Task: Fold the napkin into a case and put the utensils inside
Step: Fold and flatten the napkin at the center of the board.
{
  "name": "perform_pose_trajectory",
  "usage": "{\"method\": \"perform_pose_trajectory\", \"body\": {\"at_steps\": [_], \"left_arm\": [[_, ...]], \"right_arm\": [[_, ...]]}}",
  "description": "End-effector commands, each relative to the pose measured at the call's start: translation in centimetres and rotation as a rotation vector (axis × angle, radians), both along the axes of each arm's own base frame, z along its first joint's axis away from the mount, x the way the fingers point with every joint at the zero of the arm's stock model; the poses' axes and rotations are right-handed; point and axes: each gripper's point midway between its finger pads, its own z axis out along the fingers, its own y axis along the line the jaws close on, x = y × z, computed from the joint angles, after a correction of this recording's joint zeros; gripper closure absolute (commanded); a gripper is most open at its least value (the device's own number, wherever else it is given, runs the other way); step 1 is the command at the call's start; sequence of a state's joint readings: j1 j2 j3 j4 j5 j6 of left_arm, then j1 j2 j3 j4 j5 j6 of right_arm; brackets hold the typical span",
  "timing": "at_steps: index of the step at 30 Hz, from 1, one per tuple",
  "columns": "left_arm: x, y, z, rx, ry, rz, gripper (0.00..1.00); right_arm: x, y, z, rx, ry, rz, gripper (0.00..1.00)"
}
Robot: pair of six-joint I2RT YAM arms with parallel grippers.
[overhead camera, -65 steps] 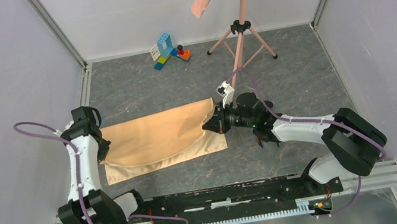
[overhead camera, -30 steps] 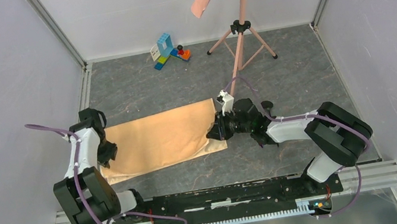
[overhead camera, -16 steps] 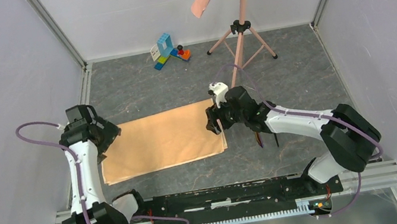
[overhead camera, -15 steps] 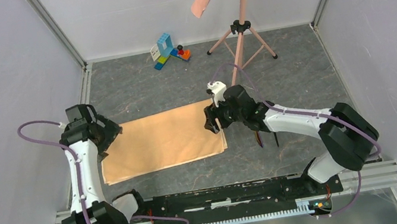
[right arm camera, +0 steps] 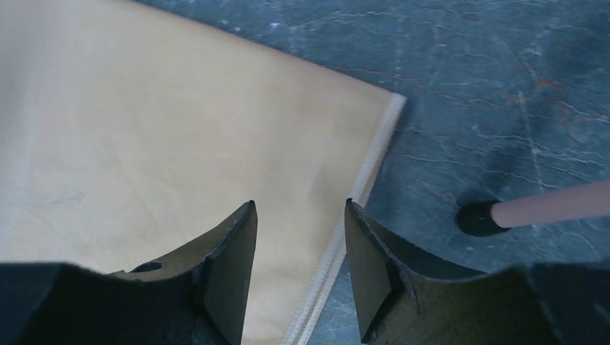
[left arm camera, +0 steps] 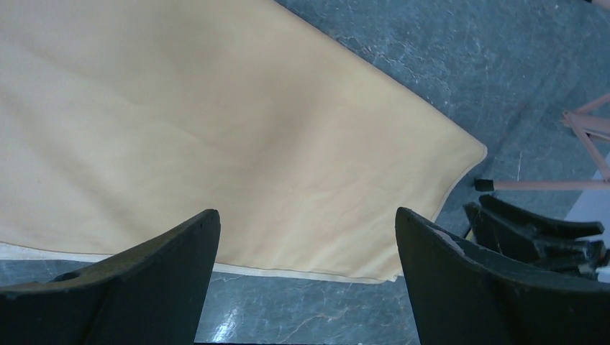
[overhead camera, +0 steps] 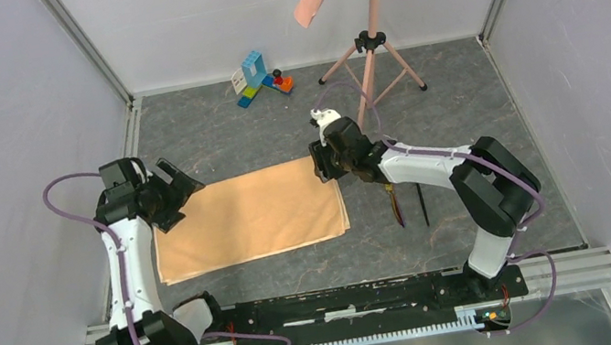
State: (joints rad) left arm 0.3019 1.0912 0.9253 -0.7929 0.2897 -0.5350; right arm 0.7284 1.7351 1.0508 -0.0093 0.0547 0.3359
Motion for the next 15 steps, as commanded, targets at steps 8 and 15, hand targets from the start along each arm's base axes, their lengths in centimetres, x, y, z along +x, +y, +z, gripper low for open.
{"method": "perform_pose_trajectory", "body": {"at_steps": [8, 15], "left_arm": [[-1.5, -2.5, 2.2, 0.035, -0.178, -0.174, 0.00], [-0.9, -4.3, 3.5, 0.071, -0.187, -0.287, 0.00]], "right_arm": [[4.8, -0.2, 0.8, 0.141, -0.013, 0.013, 0.40], [6.5, 0.4, -0.7, 0.157, 0.010, 0.012, 0.50]]}}
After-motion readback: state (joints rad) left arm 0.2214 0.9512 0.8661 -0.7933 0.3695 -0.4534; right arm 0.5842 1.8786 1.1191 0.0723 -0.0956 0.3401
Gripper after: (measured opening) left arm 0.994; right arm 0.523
